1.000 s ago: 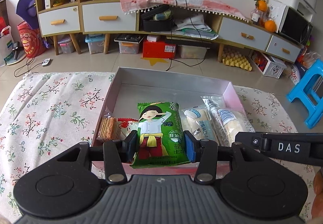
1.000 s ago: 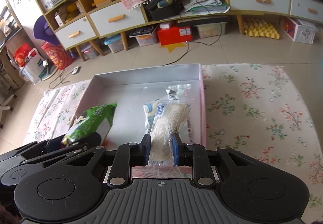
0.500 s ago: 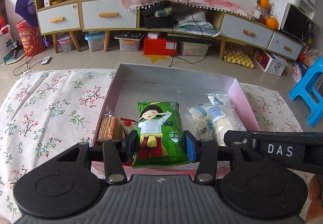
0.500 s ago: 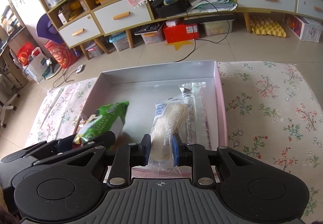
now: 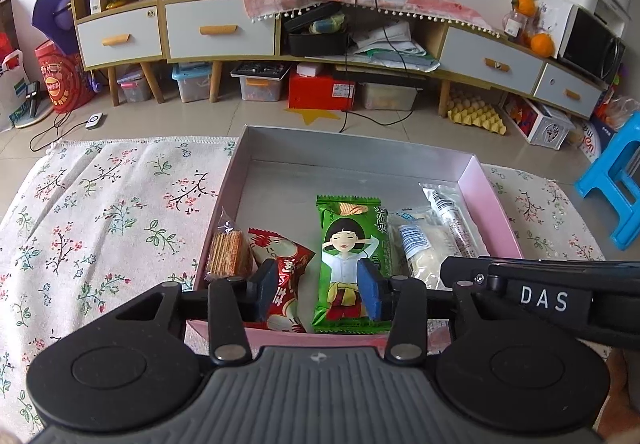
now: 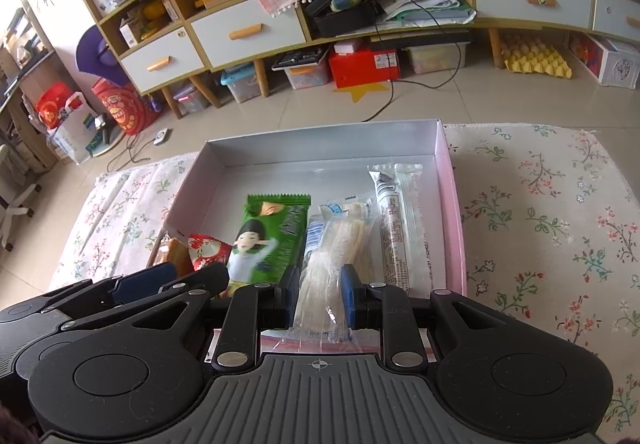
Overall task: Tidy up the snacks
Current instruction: 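Lower both packs into the pink box and open both grippers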
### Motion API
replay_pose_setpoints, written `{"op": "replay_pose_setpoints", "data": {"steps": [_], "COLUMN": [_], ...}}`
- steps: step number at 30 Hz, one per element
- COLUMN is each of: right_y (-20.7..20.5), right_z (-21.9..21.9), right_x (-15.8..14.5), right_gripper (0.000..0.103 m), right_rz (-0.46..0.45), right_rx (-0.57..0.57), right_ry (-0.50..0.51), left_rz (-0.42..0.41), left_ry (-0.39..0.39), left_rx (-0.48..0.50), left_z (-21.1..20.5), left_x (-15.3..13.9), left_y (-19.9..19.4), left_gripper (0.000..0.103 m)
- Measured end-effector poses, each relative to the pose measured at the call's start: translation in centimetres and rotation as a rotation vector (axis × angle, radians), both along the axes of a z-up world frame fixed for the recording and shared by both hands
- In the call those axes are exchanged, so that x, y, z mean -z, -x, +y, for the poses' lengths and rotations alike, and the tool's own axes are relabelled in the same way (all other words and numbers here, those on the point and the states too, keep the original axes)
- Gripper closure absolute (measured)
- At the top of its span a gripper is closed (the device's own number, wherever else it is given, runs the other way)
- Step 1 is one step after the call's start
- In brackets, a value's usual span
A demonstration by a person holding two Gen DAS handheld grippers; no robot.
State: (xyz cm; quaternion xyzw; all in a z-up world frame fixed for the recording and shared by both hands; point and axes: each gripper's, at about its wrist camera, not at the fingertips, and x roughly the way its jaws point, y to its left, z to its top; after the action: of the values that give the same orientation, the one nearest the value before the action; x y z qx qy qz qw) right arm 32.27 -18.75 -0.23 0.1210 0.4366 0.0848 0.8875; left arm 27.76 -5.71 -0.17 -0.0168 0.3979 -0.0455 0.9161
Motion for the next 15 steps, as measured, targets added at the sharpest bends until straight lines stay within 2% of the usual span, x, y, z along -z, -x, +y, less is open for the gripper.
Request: {"op": "replay_pose_setpoints", "data": {"steps": [8, 15], "right_y": [0.11, 0.33], "right_z": [0.5, 0.67], "right_x": [0.44, -0.22], "right_gripper": [0.081, 0.081], "right_rz": [0.008, -0.022], "right_rx": [-0.017, -0.029], "right_ry": [0.007, -0.008], "left_rz": [-0.012, -0.005], "left_ry": [0.022, 0.026], "left_rx": [-0.027, -0.028], "left_z": [0.59, 0.93], "left_x": [-0.51, -0.42], "left_y": [0.22, 0.45], "left_gripper": [0.063, 0.063]}}
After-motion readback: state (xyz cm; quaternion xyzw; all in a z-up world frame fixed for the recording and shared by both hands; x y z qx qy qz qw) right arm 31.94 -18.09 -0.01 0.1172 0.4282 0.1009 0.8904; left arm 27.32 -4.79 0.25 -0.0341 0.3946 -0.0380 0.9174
